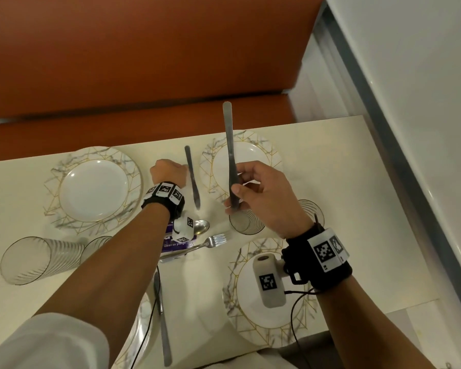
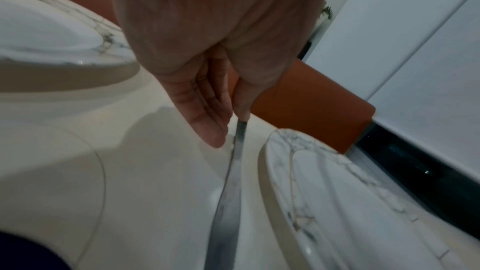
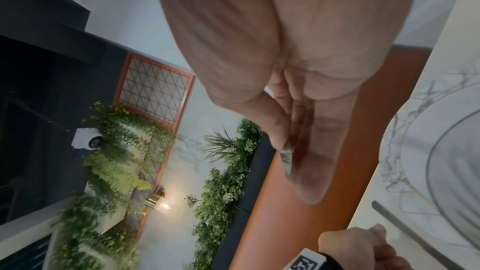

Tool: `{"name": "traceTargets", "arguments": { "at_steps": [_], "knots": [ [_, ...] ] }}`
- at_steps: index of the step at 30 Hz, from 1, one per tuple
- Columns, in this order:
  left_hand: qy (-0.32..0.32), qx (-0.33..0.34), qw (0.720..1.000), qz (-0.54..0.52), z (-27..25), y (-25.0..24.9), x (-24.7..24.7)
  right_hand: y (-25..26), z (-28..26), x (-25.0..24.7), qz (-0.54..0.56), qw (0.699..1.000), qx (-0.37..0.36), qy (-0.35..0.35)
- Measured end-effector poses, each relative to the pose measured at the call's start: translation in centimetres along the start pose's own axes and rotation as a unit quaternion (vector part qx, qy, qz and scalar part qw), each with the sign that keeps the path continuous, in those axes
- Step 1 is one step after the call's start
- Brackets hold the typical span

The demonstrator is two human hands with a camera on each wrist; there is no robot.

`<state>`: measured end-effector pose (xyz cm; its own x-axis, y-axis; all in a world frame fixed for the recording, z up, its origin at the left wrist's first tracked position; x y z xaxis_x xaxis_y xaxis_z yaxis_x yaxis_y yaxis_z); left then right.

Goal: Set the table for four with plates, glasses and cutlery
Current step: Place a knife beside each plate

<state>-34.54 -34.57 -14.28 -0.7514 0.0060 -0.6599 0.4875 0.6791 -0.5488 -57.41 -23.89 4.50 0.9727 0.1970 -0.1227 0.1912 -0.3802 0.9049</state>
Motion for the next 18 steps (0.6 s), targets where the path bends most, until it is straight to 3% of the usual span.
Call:
{"name": "traceTargets", "arguments": {
  "at_steps": [5, 11, 15, 18],
  "knots": [
    [-0.037, 0.079, 0.996, -0.011, -3.3, -1.4, -5.5, 1.2, 0.0, 3.7, -0.101, 0.992, -0.072, -0.007],
    [-0.008, 0.190, 0.962, -0.194, -9.9, -2.7, -13.9, 2.5, -0.6, 10.9, -0.111, 0.986, -0.120, -0.016],
    [0.024, 0.198, 0.934, -0.297, -13.0, 0.0, -19.5, 2.9, -1.4, 16.6, -0.128, 0.982, -0.134, -0.021],
    [0.054, 0.222, 0.924, -0.307, -13.8, 3.2, -23.0, 2.9, -2.4, 21.2, -0.133, 0.980, -0.142, -0.029]
  ]
}}
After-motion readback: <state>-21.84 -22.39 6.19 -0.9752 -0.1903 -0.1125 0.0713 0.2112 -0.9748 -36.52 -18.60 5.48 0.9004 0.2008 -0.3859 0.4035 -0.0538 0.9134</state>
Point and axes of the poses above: each hand's wrist, its own z-axis towards the middle knuckle, its own x-axis out of the palm, y = z × x, the point moved 3 cm from there along z, towards the middle knuckle, and after that the axes turned 1 degree about x, right-handed, at the moved point
